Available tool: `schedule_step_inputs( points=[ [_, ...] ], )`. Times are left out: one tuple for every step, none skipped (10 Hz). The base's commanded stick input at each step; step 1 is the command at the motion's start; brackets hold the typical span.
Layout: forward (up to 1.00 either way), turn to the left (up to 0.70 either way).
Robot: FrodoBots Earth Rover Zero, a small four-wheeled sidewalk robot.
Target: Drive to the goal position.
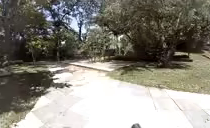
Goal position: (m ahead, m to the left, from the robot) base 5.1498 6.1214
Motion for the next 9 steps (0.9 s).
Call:
schedule_step_inputs(
  points=[
    [0.5, 0.37],
    [0.5, 0.5],
    [0.5, 0.5],
    [0.5, 0.5],
    [0.5, 0.5],
    [0.5, 0.5],
    [0.5, 0.5],
    [0.5, 0.5],
    [0.5, 0.5]
  ],
)
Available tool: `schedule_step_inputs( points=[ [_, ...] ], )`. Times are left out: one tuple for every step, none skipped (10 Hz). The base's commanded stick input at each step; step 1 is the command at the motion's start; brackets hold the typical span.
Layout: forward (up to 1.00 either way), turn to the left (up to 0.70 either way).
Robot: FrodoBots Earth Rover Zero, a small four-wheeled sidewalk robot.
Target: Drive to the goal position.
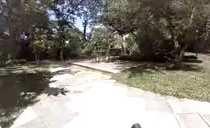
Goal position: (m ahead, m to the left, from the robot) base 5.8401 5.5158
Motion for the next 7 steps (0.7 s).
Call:
schedule_step_inputs(
  points=[
    [0.5, 0.5],
    [0.5, 0.49],
    [0.5, 0.0],
    [0.5, 0.0],
    [0.5, 0.0],
    [0.5, 0.0],
    [0.5, 0.0]
  ],
)
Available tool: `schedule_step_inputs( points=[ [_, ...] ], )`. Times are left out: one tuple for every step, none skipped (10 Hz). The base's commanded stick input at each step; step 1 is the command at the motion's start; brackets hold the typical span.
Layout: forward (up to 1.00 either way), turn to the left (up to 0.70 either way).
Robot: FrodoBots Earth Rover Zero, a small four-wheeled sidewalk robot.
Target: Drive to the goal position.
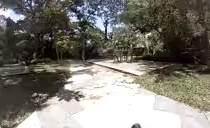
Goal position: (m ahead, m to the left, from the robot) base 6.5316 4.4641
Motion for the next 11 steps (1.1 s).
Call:
schedule_step_inputs(
  points=[
    [0.5, 0.0],
    [0.5, 0.0],
    [0.5, 0.0],
    [0.5, 0.0],
    [0.5, 0.0],
    [0.5, 0.0],
    [0.5, 0.0],
    [0.5, 0.0],
    [0.5, 0.0],
    [0.5, 0.0],
    [0.5, 0.0]
  ],
)
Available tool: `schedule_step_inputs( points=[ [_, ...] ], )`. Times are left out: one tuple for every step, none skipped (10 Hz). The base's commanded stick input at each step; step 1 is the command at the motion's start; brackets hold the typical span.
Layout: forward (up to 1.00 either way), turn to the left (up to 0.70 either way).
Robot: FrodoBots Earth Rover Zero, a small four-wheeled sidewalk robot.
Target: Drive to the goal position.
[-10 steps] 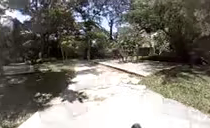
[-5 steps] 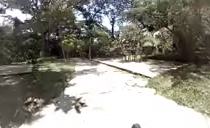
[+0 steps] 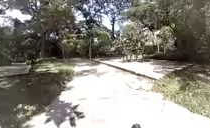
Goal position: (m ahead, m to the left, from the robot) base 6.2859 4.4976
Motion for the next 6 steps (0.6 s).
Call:
schedule_step_inputs(
  points=[
    [0.5, 0.0],
    [0.5, 0.0],
    [0.5, 0.41],
    [0.5, 0.5],
    [0.5, 0.5],
    [0.5, 0.5]
  ],
)
